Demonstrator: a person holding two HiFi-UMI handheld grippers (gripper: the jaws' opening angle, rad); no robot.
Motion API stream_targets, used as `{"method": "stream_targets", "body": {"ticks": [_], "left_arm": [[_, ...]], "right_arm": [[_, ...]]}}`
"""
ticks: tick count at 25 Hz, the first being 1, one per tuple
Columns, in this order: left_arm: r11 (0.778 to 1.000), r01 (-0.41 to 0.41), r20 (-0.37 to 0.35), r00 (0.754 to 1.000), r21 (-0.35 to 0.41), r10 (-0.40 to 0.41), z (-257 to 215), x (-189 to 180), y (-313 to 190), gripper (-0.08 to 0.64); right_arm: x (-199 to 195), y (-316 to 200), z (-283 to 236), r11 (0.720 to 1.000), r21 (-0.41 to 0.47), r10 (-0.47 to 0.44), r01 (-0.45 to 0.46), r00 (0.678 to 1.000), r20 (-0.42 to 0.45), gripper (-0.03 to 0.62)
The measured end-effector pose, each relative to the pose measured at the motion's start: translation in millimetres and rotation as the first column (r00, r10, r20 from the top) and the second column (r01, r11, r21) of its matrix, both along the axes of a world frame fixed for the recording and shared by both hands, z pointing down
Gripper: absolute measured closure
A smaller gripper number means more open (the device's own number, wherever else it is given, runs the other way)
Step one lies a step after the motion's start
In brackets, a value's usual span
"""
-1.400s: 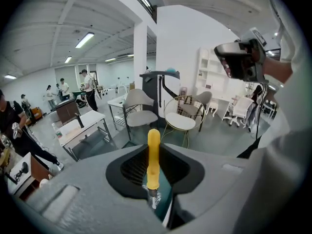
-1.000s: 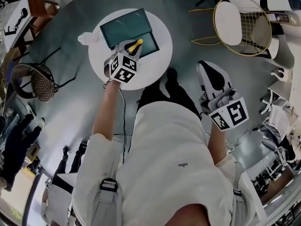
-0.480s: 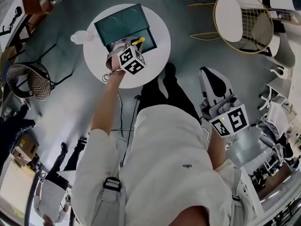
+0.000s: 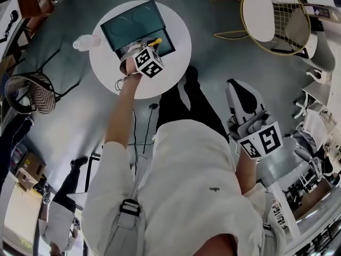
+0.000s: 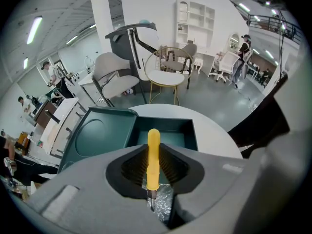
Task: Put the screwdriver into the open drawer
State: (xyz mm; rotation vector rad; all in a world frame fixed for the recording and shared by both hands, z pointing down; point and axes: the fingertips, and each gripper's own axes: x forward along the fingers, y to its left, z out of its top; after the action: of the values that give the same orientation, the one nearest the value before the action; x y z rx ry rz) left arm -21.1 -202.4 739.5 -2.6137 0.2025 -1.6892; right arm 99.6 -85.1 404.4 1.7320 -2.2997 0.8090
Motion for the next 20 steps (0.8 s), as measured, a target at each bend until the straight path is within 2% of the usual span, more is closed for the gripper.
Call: {"method": "stream_targets", "body": {"ticks": [20], "left_arm": [[1.000, -0.019, 0.040, 0.999, 0.013, 0.018, 33.5, 0.2, -1.0, 0.483]], "right_arm": [[1.3, 1.8, 7.0, 0.999, -0.026, 0.018, -0.018, 1.000, -0.002, 0.586]]}}
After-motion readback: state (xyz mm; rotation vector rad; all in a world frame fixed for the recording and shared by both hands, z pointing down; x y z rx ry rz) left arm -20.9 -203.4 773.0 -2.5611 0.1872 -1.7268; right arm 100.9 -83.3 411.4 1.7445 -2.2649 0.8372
